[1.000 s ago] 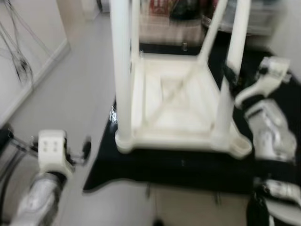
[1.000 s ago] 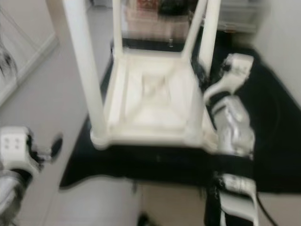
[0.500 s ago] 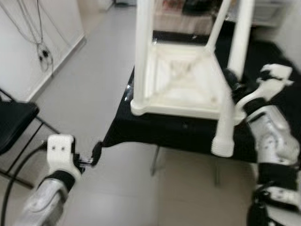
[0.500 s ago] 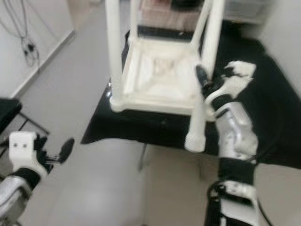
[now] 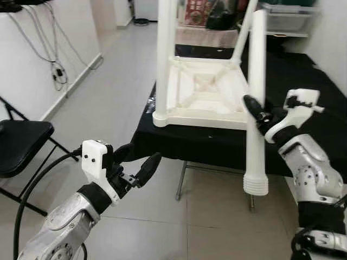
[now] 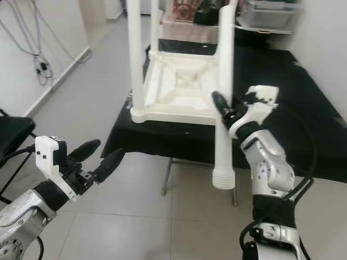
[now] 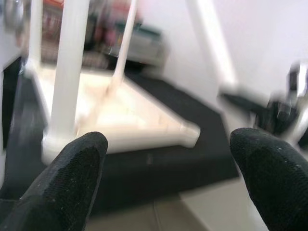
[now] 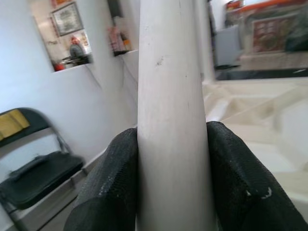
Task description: Building children table
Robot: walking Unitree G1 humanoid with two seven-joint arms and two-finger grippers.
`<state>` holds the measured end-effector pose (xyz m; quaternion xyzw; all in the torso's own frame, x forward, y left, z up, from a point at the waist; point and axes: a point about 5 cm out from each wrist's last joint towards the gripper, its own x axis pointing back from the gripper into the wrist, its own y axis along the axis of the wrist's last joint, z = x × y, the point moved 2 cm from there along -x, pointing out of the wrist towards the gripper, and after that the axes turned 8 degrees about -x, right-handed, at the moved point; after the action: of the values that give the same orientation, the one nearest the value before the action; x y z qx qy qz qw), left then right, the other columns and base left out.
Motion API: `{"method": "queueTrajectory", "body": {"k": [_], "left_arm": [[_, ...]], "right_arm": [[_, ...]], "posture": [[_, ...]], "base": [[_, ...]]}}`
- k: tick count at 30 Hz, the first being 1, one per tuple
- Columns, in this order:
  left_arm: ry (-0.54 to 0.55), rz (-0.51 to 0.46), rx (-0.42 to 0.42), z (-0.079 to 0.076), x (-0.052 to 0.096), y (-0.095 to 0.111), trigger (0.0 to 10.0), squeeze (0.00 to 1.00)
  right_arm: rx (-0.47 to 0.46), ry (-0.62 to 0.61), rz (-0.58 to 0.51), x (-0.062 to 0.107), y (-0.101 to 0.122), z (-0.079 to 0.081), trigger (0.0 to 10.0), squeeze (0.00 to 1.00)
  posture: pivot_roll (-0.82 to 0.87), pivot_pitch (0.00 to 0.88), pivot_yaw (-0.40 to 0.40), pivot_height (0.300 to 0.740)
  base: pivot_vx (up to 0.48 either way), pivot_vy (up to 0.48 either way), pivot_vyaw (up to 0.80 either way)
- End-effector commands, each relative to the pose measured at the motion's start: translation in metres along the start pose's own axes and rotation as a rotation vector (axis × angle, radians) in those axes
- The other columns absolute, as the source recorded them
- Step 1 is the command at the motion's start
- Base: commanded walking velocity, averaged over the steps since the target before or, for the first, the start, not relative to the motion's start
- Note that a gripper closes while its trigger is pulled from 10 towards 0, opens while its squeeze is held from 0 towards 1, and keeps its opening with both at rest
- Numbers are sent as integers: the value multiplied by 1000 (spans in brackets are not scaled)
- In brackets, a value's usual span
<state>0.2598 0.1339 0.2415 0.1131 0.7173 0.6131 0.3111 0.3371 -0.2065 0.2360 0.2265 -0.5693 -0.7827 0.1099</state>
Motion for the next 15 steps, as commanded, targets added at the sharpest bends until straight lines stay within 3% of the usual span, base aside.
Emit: {"method": "queueTrajectory", "body": {"k": [1, 2, 3, 5, 7, 15], "left_arm": [[-43, -27, 68, 5, -9, 6, 10000, 0], [-43, -27, 68, 5, -9, 6, 10000, 0], [-86, -68, 114, 8, -23, 17, 10000, 0], [-86, -77, 107, 10, -31, 21, 10000, 0], [-84, -83, 101, 11, -37, 24, 10000, 0], [-175, -134, 221, 5, -60, 39, 10000, 0]], "right_arm": [[18, 145, 41, 5, -6, 22, 10000, 0], [18, 145, 41, 5, -6, 22, 10000, 0], [52, 244, 108, 9, -19, 39, 10000, 0], [59, 284, 133, 11, -24, 46, 10000, 0], [58, 307, 147, 12, -28, 50, 10000, 0], [42, 390, 156, 19, -25, 65, 10000, 0]], "posture": [[-49, 106, -60, 740], [-49, 106, -60, 740], [-51, 105, -58, 740], [-50, 104, -56, 740], [-50, 104, -55, 740], [-60, 102, -34, 740]], "base": [[0, 0, 0], [0, 0, 0], [0, 0, 0], [0, 0, 0], [0, 0, 0], [0, 0, 0]]}}
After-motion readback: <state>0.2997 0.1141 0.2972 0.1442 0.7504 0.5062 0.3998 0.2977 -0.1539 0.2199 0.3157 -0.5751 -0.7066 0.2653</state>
